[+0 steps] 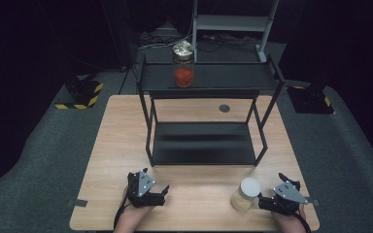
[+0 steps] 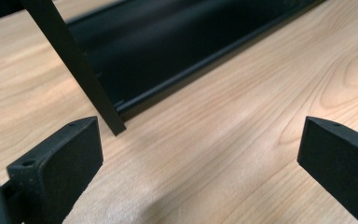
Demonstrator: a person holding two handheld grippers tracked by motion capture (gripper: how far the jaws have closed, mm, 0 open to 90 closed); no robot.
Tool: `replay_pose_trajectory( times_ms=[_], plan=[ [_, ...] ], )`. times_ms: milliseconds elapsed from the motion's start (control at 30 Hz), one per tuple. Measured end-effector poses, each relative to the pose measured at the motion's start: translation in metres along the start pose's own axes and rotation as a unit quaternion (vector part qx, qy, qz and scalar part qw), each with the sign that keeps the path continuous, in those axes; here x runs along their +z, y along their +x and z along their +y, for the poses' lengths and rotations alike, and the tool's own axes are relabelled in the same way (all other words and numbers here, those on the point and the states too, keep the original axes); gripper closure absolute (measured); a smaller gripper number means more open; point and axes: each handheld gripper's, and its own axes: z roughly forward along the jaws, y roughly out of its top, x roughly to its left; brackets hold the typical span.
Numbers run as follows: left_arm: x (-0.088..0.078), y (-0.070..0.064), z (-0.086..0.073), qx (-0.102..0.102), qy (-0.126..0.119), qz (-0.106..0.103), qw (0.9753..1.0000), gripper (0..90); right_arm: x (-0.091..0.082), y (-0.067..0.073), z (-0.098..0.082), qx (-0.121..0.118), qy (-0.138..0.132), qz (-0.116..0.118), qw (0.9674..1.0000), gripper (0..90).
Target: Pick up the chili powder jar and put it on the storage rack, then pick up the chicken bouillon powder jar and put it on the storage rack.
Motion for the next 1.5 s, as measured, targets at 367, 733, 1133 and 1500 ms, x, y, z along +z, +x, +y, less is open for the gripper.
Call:
replay_pose_trajectory(
  times_ms=[367, 733, 1133, 1500],
  plan=[
    [-0.001, -0.011, 0.001, 0.032, 0.006, 0.009, 0.9994, 0.8, -0.002, -0.007, -0.004, 0.02, -0.012, 0.013, 0.9996, 0.1],
    [-0.002, -0.007, 0.0, 0.029, 0.004, 0.001, 0.9996, 0.9, -0.011, -0.006, -0.003, 0.021, -0.034, 0.002, 0.9992, 0.3],
    [-0.002, -0.006, 0.0, 0.03, 0.004, -0.004, 0.9995, 0.9, -0.034, -0.005, 0.006, 0.028, -0.079, -0.008, 0.9965, 0.2],
    [-0.001, -0.006, 0.001, 0.032, 0.005, -0.005, 0.9995, 0.9, -0.05, -0.006, 0.013, 0.039, -0.117, -0.006, 0.9923, 0.2]
  ],
)
